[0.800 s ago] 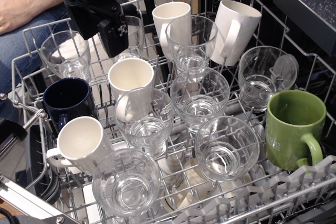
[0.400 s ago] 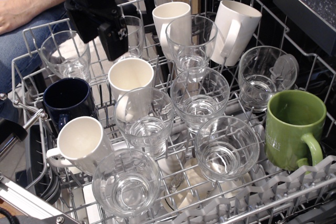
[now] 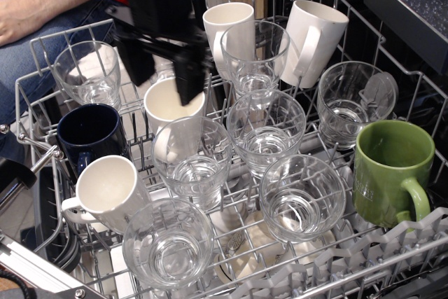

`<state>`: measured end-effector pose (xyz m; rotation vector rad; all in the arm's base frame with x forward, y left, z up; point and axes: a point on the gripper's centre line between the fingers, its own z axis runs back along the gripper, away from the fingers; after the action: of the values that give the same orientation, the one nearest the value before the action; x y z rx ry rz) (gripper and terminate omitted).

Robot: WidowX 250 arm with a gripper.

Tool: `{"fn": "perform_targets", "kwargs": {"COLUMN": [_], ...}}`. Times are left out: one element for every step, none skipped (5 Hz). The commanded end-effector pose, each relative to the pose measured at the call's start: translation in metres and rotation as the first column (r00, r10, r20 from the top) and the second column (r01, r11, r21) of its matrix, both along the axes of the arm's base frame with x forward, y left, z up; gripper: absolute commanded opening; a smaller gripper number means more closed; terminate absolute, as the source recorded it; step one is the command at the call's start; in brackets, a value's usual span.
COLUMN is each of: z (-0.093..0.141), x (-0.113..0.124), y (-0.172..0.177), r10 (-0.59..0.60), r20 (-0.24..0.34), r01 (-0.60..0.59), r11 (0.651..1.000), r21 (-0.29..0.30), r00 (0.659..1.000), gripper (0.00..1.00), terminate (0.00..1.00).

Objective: Pick up green mug

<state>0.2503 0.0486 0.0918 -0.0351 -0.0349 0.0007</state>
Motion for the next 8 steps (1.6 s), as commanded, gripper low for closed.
{"fn": "perform_targets", "kwargs": {"z": [0.005,0.0,-0.008,-0.016,-0.026,-0.044,-0.055,-0.071], "x": [0.029,0.047,0.066,0.08,0.099,0.109,0.126,0.14], "y": [-0.046,-0.067,-0.088,-0.105,-0.119,-0.122,-0.123,-0.126], "r10": [0.278,0.408,0.497,0.545,0.605,0.651,0.687,0.731], "r20": [0.063,0.072,0.094,0.067,0.025,-0.001,-0.001,0.035], "r01": [-0.275,-0.403,-0.489,-0.54,-0.601,-0.65,-0.685,-0.721], "r11": [0.96,0.912,0.867,0.838,0.794,0.757,0.723,0.678], "r21": [-0.053,-0.073,-0.092,-0.076,-0.088,-0.059,-0.093,-0.142], "r00": [0.959,0.91,0.863,0.836,0.796,0.759,0.726,0.681], "gripper": [1.0,1.0,1.0,1.0,1.0,1.0,1.0,1.0], "terminate": [0.0,0.0,0.0,0.0,0.0,0.0,0.0,0.0]}}
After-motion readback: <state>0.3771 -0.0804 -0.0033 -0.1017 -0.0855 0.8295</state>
